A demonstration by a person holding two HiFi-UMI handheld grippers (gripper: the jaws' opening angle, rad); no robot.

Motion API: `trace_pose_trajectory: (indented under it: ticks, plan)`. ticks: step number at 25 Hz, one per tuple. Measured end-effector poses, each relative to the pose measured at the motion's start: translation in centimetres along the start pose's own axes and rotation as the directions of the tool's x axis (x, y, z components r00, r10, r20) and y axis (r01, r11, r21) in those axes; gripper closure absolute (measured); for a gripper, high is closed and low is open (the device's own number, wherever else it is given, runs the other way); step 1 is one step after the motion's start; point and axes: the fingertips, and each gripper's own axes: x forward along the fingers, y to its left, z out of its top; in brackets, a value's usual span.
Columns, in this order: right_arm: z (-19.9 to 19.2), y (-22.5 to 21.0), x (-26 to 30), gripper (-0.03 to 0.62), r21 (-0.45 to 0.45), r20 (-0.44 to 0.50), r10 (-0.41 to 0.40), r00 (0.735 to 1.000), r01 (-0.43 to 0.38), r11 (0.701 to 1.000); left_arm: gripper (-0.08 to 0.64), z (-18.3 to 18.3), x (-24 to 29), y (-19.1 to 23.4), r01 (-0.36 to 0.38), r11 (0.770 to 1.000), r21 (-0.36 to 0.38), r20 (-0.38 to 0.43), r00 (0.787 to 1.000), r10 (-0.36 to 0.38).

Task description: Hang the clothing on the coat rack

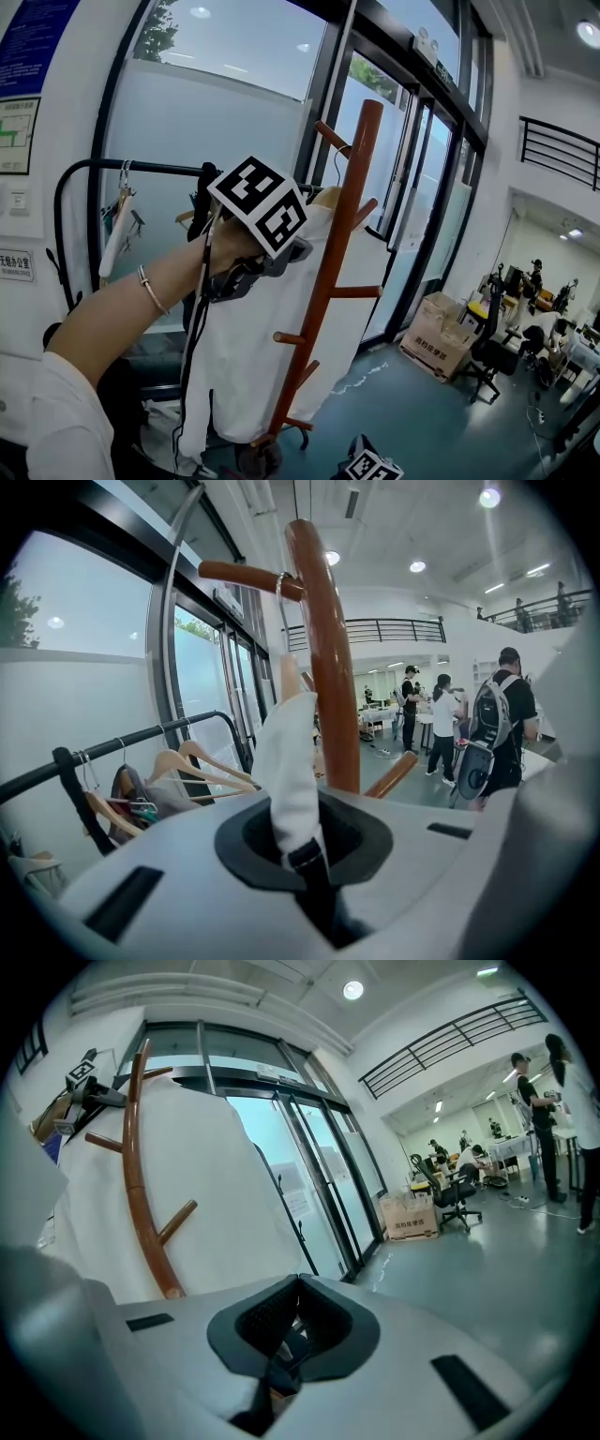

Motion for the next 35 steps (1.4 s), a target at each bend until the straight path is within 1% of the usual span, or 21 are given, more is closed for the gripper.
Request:
trace_pose_trajectory:
  ticks: [4, 7, 9, 13, 18, 22, 26, 28, 32, 35]
  plan:
    - [-0.1, -0.1, 0.1, 0.569, 0.001, -0.003, 0.000, 1.000, 0.000, 1.000, 0.534, 0.1, 0.0, -0.7, 0.031, 0.999, -0.024, 0.014, 0.999, -0.030]
    - [-0.2, -0.1, 0.1, 0.569, 0.001, -0.004, -0.001, 1.000, 0.001, 1.000, 0.534, 0.1, 0.0, -1.2, 0.041, 0.999, -0.009, 0.027, 0.999, -0.041]
    - [-0.3, 0.0, 0.0, 0.569, 0.001, -0.005, -0.001, 1.000, 0.001, 1.000, 0.524, 0.0, -0.2, -1.3, 0.030, 0.999, 0.013, 0.033, 0.999, -0.030]
    - [-0.8, 0.2, -0.1, 0.569, 0.001, -0.011, -0.004, 1.000, 0.004, 1.000, 0.464, 0.1, -0.5, -1.1, -0.009, 0.998, 0.054, 0.056, 0.998, 0.006]
    - [-0.7, 0.4, -0.6, 0.569, -0.008, -0.017, 0.000, 1.000, 0.000, 1.000, 0.372, 0.8, -1.1, -1.1, -0.043, 0.997, 0.067, 0.105, 0.994, 0.036]
    - [-0.9, 1.4, -0.7, 0.569, -0.044, -0.034, 0.008, 0.999, -0.010, 0.999, 0.344, 1.2, -2.2, -1.2, -0.076, 0.993, 0.089, 0.146, 0.987, 0.063]
    - [-1.0, 3.5, -0.6, 0.569, -0.106, -0.035, 0.040, 0.999, -0.043, 0.993, 0.344, 1.7, -4.4, -1.2, -0.115, 0.990, 0.082, 0.223, 0.970, 0.095]
    - [-0.9, 4.7, -0.7, 0.569, -0.133, -0.036, 0.048, 0.998, -0.052, 0.990, 0.344, 2.1, -5.6, -1.4, -0.139, 0.986, 0.092, 0.255, 0.960, 0.112]
    - [-0.9, 7.4, -1.0, 0.569, -0.163, -0.035, 0.072, 0.997, -0.077, 0.984, 0.344, 2.1, -8.1, -1.7, -0.176, 0.978, 0.112, 0.303, 0.943, 0.135]
    - [-1.1, 9.4, -1.2, 0.569, -0.171, -0.029, 0.095, 0.995, -0.099, 0.980, 0.344, 1.3, -10.3, -1.8, -0.191, 0.976, 0.099, 0.334, 0.931, 0.148]
